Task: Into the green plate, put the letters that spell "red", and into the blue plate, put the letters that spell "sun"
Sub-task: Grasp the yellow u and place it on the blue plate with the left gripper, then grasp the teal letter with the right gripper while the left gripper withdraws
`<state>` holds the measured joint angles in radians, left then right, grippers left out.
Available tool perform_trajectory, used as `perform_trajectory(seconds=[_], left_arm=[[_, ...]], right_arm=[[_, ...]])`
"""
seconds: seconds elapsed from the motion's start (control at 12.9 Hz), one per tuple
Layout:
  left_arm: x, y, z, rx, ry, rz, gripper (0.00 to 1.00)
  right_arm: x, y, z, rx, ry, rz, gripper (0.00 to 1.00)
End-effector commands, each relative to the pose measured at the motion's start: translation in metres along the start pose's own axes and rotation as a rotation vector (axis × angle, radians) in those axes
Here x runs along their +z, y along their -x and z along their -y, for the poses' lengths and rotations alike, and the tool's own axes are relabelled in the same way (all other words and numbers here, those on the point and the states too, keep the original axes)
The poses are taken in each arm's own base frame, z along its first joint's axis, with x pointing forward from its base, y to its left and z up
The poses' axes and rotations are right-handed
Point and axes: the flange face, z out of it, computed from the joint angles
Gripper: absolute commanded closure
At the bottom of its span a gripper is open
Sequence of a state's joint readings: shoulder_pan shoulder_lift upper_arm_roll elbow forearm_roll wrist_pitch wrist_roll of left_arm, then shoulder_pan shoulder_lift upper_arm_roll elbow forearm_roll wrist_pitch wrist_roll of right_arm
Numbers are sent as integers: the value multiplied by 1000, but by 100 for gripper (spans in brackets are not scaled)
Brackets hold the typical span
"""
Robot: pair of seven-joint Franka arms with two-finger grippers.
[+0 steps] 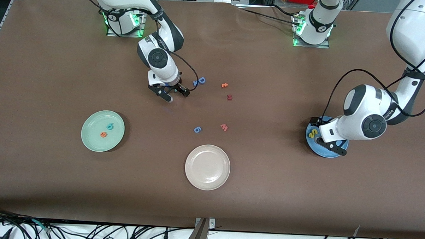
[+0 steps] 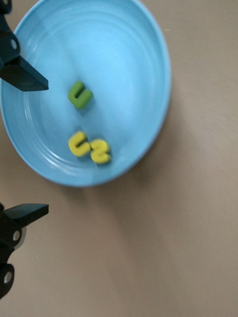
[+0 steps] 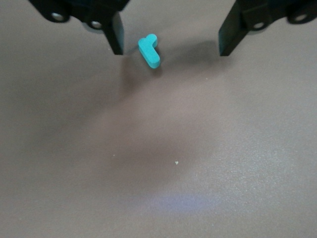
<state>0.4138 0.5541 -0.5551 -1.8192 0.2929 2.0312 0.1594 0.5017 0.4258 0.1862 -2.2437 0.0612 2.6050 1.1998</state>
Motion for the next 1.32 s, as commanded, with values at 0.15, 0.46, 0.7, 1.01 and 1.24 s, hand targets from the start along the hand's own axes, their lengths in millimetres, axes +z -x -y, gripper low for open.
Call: perform_trajectory(seconds=[0.15, 0.46, 0.7, 1.01, 1.24], left_arm=[[-94, 0, -52, 24, -39, -13, 0], [-205, 15, -61, -9, -58, 21, 0], [-268, 38, -58, -43, -66, 10, 0], [-302, 58, -62, -117, -107, -40, 0], [-317, 81, -37, -209, 6, -129, 0]], right_arm=[[-1, 2, -1, 2, 9, -5, 51], [-1, 0, -2, -5, 11, -7, 68], [-1, -3, -3, 0, 11, -8, 75], [-1, -3, -2, 0, 10, -9, 84], [-2, -3, -2, 0, 9, -9, 87]])
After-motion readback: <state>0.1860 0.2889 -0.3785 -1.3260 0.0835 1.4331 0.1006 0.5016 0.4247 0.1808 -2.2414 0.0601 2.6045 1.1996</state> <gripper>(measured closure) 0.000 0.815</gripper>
